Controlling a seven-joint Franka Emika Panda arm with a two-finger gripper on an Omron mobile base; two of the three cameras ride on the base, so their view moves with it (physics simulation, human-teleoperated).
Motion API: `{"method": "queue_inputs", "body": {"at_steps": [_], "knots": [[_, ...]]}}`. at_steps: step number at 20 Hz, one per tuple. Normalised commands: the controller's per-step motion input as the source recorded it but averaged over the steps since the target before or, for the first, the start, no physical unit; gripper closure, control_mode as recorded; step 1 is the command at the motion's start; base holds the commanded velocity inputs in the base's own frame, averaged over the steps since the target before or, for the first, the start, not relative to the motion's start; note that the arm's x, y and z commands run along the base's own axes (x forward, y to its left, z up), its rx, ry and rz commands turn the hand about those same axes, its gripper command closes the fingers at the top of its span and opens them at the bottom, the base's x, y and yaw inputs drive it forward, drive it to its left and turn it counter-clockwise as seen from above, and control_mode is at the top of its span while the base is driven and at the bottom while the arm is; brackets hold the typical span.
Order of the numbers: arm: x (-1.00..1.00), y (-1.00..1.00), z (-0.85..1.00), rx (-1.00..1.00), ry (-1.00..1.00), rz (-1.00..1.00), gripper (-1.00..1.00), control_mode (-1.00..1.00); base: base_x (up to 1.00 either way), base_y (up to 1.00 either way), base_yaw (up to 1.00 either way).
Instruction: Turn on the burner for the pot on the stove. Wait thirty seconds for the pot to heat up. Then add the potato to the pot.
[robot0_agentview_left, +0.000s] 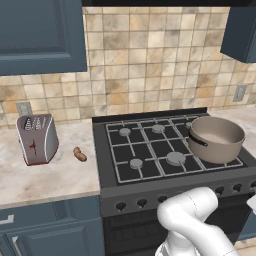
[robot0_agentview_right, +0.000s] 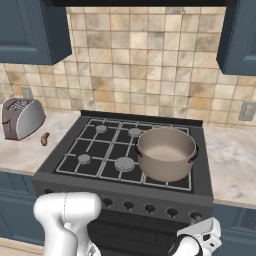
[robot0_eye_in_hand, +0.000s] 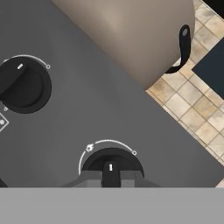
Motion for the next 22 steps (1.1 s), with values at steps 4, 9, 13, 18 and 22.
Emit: {"method": "queue_inputs", "body": {"at_steps": [4, 9, 13, 18, 22], "knots": [[0.0, 0.0, 0.0, 0.0, 0.0, 0.0, 1.0, -1.0, 0.0, 0.0, 0.0], [0.0, 0.0, 0.0, 0.0, 0.0, 0.0, 1.0, -1.0, 0.0, 0.0, 0.0], [0.0, 0.0, 0.0, 0.0, 0.0, 0.0, 1.0, -1.0, 0.0, 0.0, 0.0], [0.0, 0.0, 0.0, 0.0, 0.0, 0.0, 1.0, -1.0, 0.0, 0.0, 0.0], [0.0, 0.0, 0.0, 0.0, 0.0, 0.0, 1.0, -1.0, 0.0, 0.0, 0.0]]}}
